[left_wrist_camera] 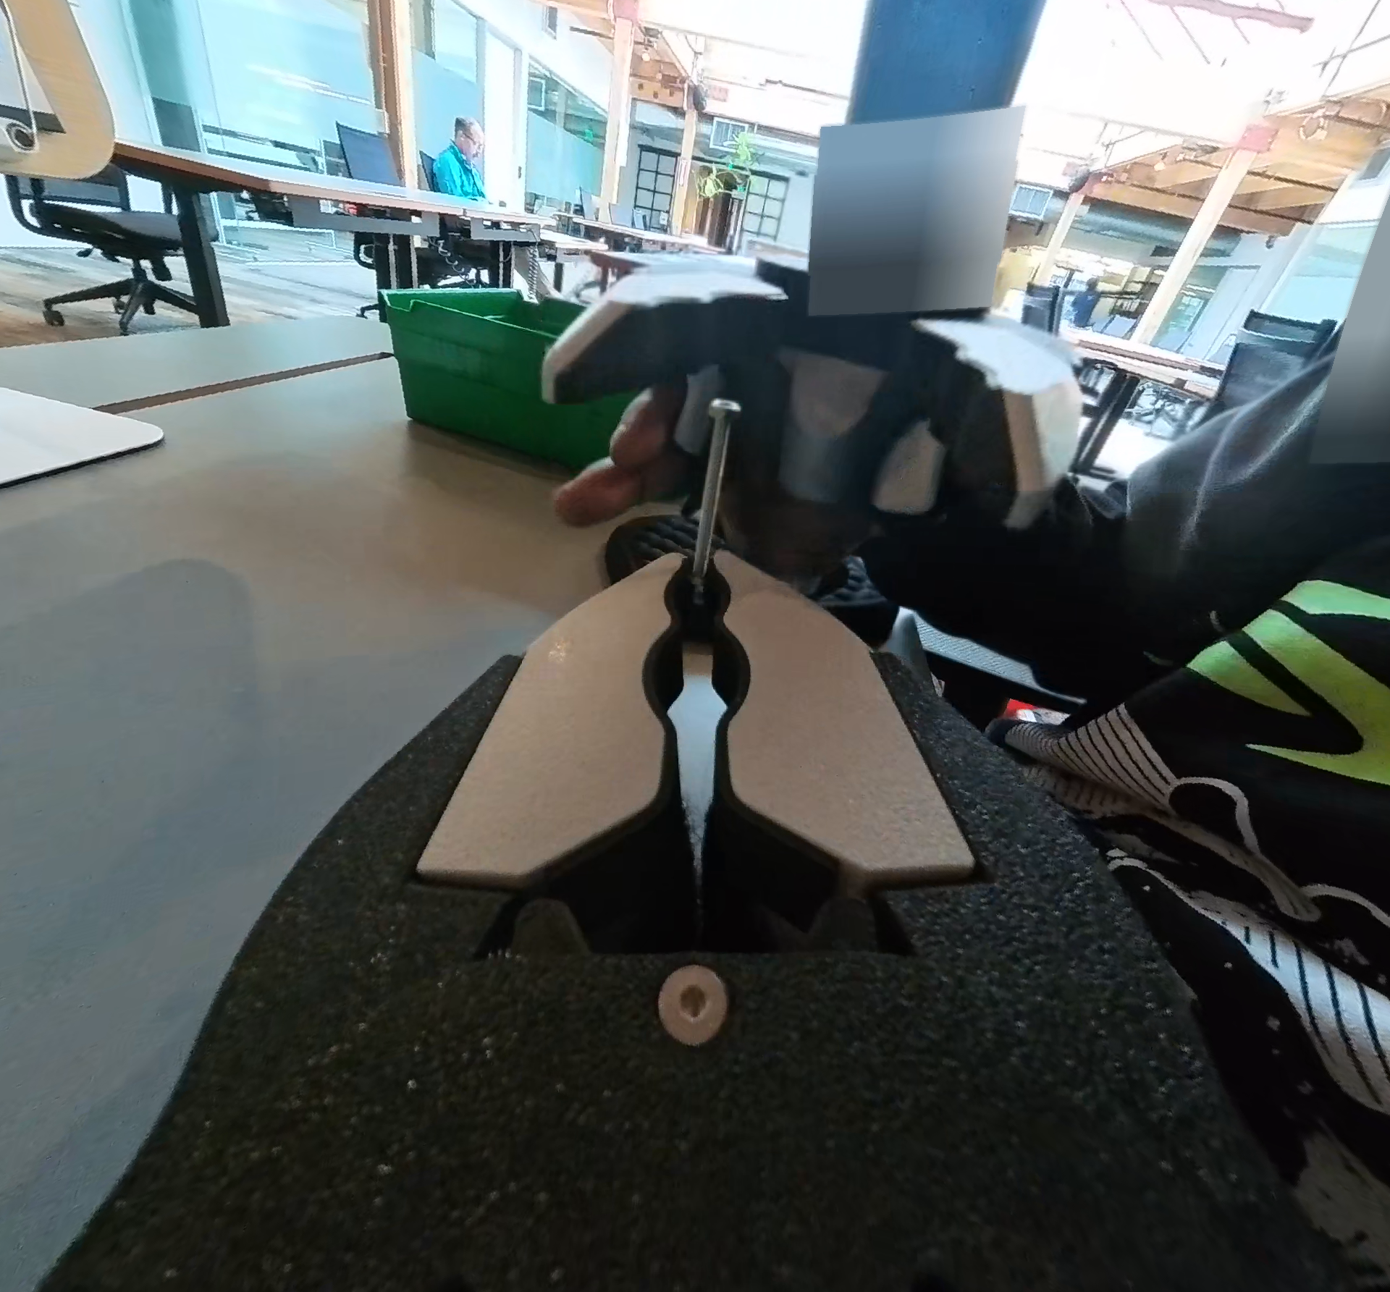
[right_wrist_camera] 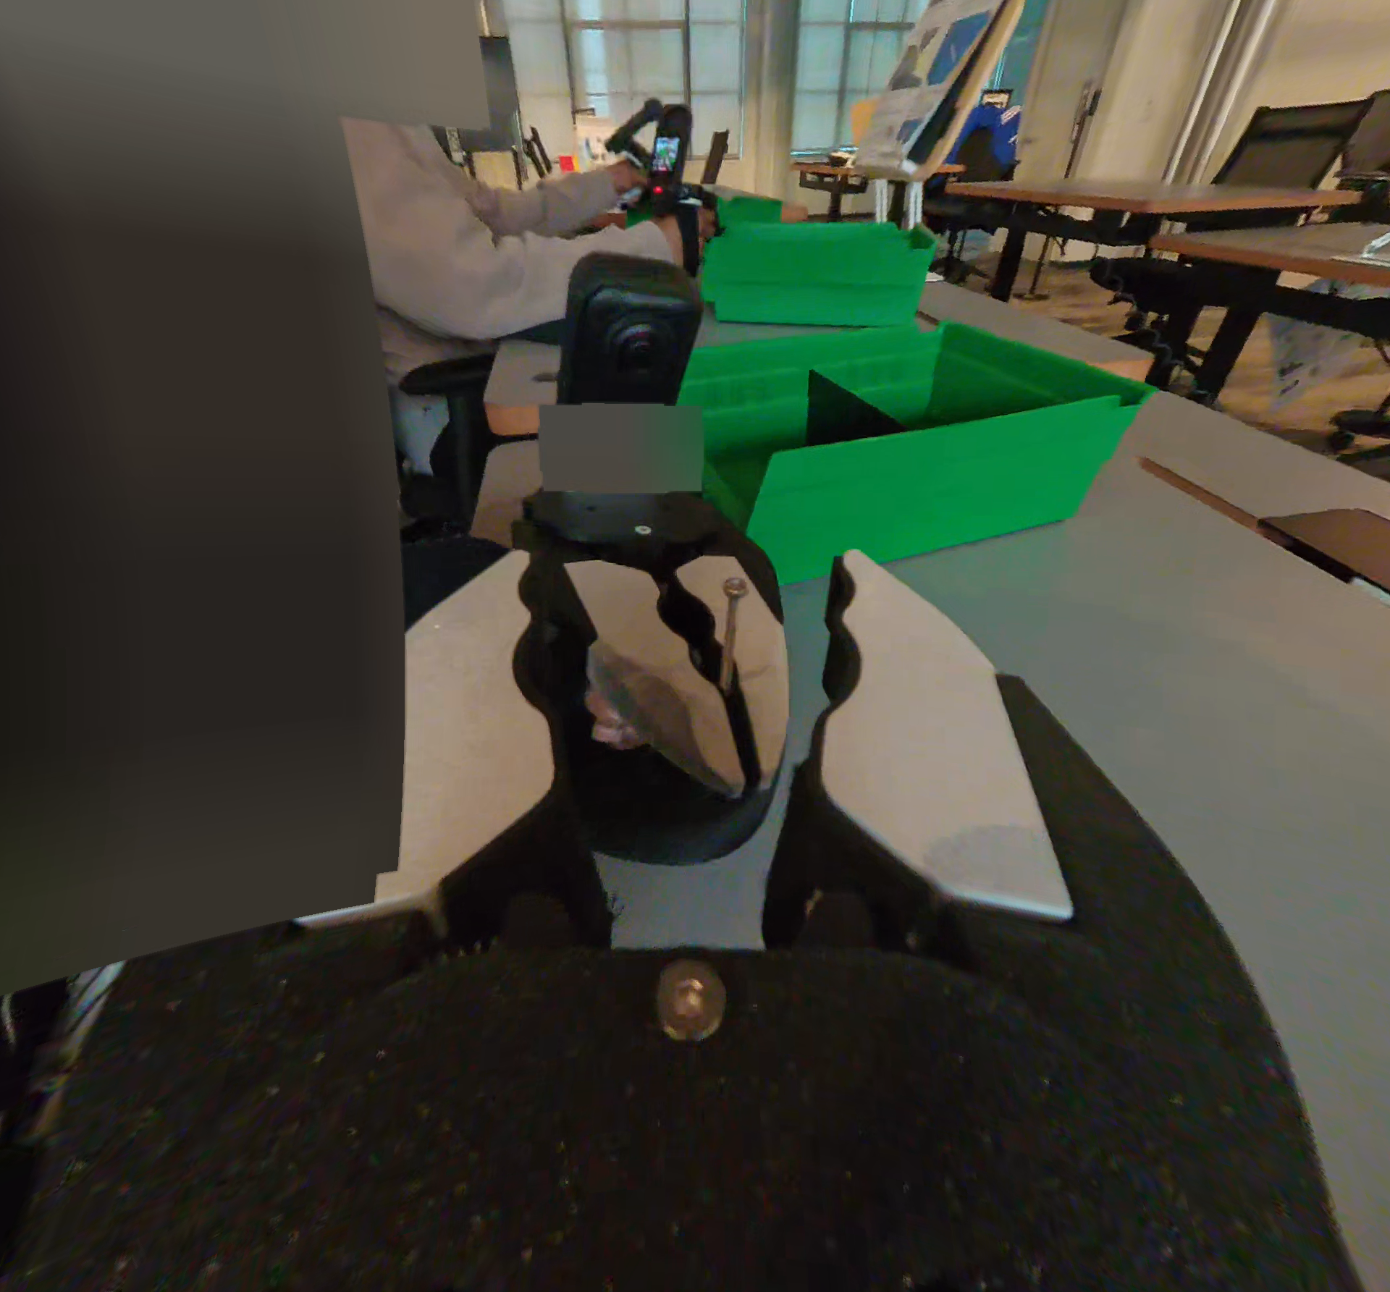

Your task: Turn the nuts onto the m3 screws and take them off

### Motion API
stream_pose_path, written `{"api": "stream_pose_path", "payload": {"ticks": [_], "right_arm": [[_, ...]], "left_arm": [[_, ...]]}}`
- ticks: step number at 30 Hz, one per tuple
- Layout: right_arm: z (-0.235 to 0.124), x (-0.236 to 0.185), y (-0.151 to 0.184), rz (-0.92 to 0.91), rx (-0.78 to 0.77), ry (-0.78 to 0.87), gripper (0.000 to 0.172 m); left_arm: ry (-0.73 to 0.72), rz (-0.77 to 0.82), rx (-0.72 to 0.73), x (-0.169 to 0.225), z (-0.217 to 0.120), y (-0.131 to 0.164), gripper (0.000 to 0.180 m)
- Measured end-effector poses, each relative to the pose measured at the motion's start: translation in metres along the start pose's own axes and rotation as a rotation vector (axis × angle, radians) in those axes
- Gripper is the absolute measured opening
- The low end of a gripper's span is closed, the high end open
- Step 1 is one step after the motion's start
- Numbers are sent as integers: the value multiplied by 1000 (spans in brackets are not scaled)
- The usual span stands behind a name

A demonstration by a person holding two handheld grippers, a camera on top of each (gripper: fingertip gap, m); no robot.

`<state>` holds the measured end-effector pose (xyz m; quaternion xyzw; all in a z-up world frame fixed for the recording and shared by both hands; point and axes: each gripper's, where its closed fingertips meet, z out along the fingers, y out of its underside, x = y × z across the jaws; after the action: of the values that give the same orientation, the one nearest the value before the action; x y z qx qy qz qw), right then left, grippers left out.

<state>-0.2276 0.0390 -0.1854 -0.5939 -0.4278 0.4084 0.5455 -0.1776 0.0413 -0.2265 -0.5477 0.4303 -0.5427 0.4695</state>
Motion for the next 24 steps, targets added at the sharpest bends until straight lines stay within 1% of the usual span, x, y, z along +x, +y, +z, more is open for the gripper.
{"api": "stream_pose_path", "payload": {"ticks": [1,12,17,21,24], "right_arm": [[1,-3,1,8,8,-7,72],[-1,-11,4,24,51,-8,62],[-9,-10,3,23,62,15,59],[-17,-8,2,23,74,44,59],[-16,-4,0,31,94,49,61]], "left_arm": [[-2,-2,-2,0,0,0,1],[-17,-26,-2,-5,0,1,1],[-23,-38,4,-6,-1,0,1],[-19,-36,5,-6,-1,0,1],[-18,-30,-3,-5,0,1,1]]}}
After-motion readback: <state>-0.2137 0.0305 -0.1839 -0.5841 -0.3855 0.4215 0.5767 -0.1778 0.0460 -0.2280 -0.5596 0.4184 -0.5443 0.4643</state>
